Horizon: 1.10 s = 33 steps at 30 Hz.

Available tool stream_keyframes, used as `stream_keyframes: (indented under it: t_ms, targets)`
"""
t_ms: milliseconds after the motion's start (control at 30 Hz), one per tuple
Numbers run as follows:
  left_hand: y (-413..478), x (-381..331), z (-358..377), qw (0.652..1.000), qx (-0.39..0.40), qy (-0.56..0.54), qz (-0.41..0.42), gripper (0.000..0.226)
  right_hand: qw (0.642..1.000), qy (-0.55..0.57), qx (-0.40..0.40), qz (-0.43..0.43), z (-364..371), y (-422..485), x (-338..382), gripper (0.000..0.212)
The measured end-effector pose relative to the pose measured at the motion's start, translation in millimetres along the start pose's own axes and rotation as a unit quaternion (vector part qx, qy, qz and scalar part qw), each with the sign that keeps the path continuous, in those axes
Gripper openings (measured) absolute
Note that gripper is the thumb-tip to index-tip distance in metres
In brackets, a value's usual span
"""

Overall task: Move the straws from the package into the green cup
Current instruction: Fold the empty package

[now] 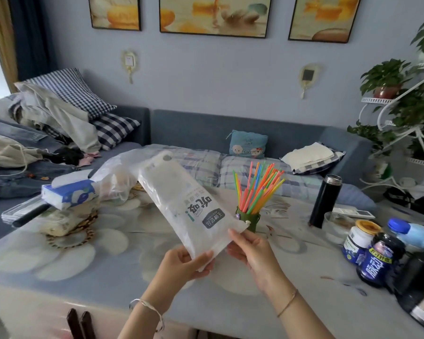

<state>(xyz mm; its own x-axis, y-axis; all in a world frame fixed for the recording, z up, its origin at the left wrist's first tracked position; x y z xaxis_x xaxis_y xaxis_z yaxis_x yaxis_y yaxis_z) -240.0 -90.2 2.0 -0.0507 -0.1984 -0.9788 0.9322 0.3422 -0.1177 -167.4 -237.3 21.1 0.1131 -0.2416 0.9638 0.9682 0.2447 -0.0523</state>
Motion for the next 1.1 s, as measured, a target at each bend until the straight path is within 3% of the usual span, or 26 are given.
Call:
stream_keyframes:
  t_ms: [200, 333, 467, 567, 633, 733, 833, 1100]
  targets:
    - [-13, -15, -8, 0.997, -0.018, 0.001, 0.074, 0.002, 0.998, -0.012, 0.062, -0.001, 18, -11, 3, 0.011]
    - [-20, -23, -15, 0.996, -0.001, 0.002, 0.088, 0.011, 0.997, -0.023, 0.068, -0.024, 26, -16, 7, 0.008]
    - [-26, -34, -34, 0.99, 0.089, 0.089, 0.069, 0.026, 0.993, -0.06, 0.102, -0.019, 26, -15, 23, 0.049]
    - [-32, -37, -45, 0.96, 0.185, 0.207, 0.025, 0.027, 0.99, -0.074, 0.12, -0.019, 30, -13, 40, 0.046]
    - [-35, -40, -50, 0.959, 0.203, 0.198, 0.025, 0.033, 0.986, -0.102, 0.125, -0.037, 36, -13, 44, 0.054]
    - [-34, -51, -57, 0.993, 0.088, 0.038, 0.064, 0.047, 0.98, -0.14, 0.138, -0.045, 44, -21, 40, 0.079]
    - [-32, -62, -68, 0.992, -0.032, -0.04, 0.116, 0.041, 0.969, -0.146, 0.194, -0.041, 50, -27, 32, 0.099]
    - [-42, -63, -88, 0.993, 0.022, 0.01, 0.114, 0.039, 0.955, -0.157, 0.238, -0.08, 61, -31, 35, 0.061]
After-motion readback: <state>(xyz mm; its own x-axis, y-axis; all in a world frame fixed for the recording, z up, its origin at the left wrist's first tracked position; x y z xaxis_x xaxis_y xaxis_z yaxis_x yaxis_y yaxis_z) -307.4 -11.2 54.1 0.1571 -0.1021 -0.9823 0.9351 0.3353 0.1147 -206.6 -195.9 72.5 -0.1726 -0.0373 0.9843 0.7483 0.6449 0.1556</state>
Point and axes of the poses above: each hand's wrist, its own y-axis towards the middle knuckle, its own z-axis out of the palm, x = y × z, the point moved 2 cm from there along y, towards the middle knuckle, and after that the axes turned 4 degrees about -x, right-handed, at the moved point
